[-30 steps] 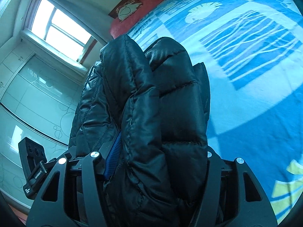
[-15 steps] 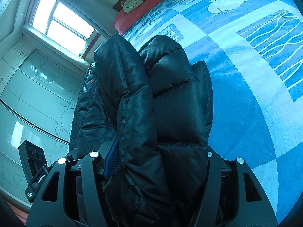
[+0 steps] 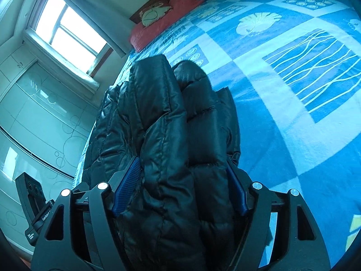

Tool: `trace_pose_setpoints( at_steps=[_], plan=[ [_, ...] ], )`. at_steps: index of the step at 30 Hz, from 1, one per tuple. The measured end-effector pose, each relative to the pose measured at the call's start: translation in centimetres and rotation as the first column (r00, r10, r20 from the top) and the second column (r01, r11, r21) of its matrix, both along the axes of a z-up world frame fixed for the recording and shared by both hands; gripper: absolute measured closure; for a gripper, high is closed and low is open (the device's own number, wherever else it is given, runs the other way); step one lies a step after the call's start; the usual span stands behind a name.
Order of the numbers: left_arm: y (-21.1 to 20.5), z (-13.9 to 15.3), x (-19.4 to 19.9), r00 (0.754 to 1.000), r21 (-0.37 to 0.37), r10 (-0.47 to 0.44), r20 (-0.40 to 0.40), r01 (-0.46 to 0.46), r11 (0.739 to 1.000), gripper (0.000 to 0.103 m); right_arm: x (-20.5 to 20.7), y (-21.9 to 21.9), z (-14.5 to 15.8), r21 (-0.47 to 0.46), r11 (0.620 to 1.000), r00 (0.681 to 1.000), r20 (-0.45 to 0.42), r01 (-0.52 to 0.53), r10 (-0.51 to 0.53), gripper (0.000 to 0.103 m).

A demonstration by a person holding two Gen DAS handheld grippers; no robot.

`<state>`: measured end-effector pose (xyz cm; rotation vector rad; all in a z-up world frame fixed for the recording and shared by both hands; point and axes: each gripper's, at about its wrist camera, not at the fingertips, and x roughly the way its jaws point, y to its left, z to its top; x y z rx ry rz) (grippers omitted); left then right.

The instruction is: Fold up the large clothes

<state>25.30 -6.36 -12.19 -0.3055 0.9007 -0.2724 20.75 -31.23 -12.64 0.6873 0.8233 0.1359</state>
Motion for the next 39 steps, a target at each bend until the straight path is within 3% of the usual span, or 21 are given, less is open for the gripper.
trace_pose_setpoints(
  at_steps=[8,12,16,27,39],
  plan=[
    [0.2,1.4,-4.4,0.998,0.078,0.038,0.048,-0.042,0.996,0.019,-4.6,2.8,4.0,-0.235,0.972,1.0,0.03,0.006,0.001,0.031],
    [-0.2,2.0,-7.7,0.994,0.149,0.04,0.099,-0.055,0.987,0.019,-7.8,5.1,5.3,-0.371,0.929,0.999,0.043,0.004,0.013,0.025],
    [-0.6,3.1,-10.5,0.988,0.211,0.021,0.152,-0.053,0.976,0.019,-10.3,6.9,6.5,-0.449,0.894,0.998,0.055,0.001,0.026,0.025],
    [-0.8,6.1,-14.4,0.977,0.227,0.013,0.211,-0.062,0.972,0.019,-13.7,8.9,9.4,-0.495,0.868,0.994,0.102,0.022,0.033,0.025],
    [-0.8,6.6,-16.4,0.973,0.237,0.019,0.23,-0.075,0.969,0.019,-15.4,9.8,10.1,-0.517,0.856,0.991,0.124,0.025,0.046,0.024]
  ],
)
